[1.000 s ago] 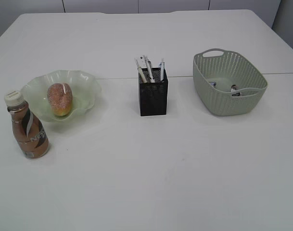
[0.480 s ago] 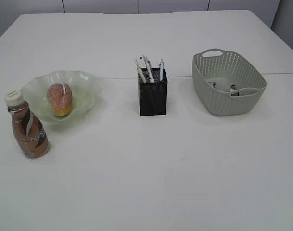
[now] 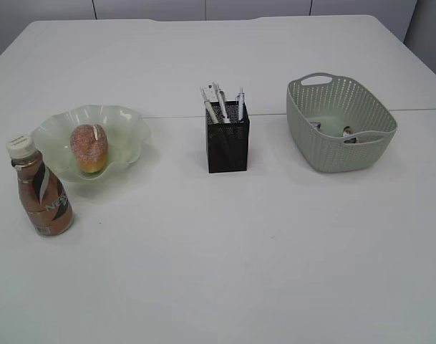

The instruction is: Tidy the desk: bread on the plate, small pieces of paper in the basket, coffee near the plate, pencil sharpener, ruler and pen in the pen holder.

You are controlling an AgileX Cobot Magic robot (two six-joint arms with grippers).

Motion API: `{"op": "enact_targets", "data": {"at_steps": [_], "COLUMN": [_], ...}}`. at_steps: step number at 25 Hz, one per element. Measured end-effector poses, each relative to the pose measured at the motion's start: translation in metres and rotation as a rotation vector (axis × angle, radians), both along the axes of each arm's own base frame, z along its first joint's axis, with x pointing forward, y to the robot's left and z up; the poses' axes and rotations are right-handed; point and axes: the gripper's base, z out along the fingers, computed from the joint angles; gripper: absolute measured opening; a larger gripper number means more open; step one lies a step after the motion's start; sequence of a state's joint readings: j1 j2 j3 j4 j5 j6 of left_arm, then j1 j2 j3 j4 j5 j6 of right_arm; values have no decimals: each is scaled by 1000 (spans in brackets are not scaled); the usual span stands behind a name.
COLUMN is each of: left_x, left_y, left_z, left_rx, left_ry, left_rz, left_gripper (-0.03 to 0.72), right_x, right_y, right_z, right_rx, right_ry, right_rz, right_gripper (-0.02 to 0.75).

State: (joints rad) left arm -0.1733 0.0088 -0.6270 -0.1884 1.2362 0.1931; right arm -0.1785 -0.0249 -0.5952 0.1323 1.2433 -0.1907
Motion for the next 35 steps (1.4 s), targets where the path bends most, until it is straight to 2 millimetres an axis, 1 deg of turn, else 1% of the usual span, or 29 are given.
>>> {"op": "enact_targets", "data": {"at_steps": [2, 5, 8, 16, 21, 30, 35], "left_x": [9, 17, 18, 18, 19, 19, 20], "left_y": [-1, -3, -3, -3, 0, 1, 1], "left_z": [-13, -23, -22, -22, -22, -22, -22], "left_rx": [16, 15, 13, 12, 40, 56, 57], "left_ry": [20, 27, 12, 9, 3, 0, 2], "left_rz": [-5, -2, -3, -2, 16, 31, 104], "left_gripper": [323, 317, 302, 288, 286, 245, 244], "right_x": [4, 9, 14, 18, 17, 17, 16], "right_y": [-1, -2, -3, -4, -4, -4, -4], "right_z": [-2, -3, -11, -21, -21, -21, -21], "right_rx": [0, -4, 1, 21, 29, 31, 30], "right_ry": [-18, -51, -31, 10, 12, 12, 13], "right_rz": [-4, -8, -10, -17, -21, -17, 59], "right_gripper": [395, 395, 395, 395, 395, 395, 396]}}
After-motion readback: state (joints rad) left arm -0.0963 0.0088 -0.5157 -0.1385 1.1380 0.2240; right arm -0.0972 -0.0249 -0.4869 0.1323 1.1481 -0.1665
